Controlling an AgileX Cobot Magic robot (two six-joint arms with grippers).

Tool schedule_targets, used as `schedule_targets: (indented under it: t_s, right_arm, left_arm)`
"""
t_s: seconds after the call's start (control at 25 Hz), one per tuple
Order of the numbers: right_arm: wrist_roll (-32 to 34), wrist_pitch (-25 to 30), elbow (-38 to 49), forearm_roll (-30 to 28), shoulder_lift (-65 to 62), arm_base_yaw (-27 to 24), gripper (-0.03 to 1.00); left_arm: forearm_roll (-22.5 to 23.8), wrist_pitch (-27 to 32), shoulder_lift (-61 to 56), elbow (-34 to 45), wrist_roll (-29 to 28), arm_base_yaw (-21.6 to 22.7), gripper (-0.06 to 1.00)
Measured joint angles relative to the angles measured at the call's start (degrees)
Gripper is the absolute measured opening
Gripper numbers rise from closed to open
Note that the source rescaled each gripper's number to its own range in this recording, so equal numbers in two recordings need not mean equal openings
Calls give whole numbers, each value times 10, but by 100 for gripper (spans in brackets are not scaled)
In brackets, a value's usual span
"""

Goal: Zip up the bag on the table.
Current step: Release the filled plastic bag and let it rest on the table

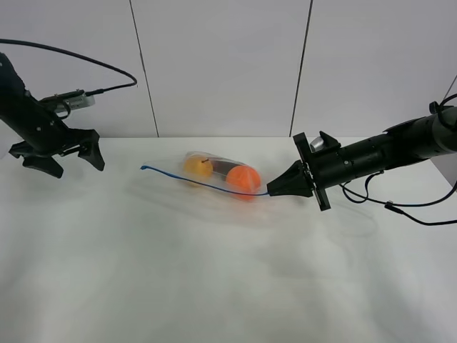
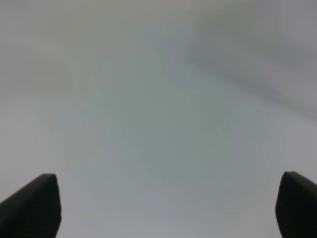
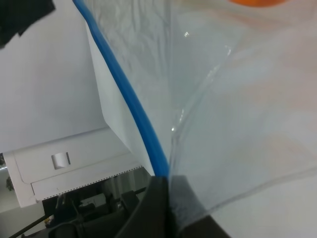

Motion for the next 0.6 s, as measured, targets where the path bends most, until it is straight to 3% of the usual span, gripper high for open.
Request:
schedule_targets:
  t_s: [0.32, 0.6]
  right_arm:
    - [0, 0, 0, 0, 0, 0, 0]
    - [0, 2, 0, -6, 0, 0, 0]
  left_arm:
    - [33, 136, -4, -28, -30, -48, 100]
    - [47, 155, -25, -5, -58, -50, 100]
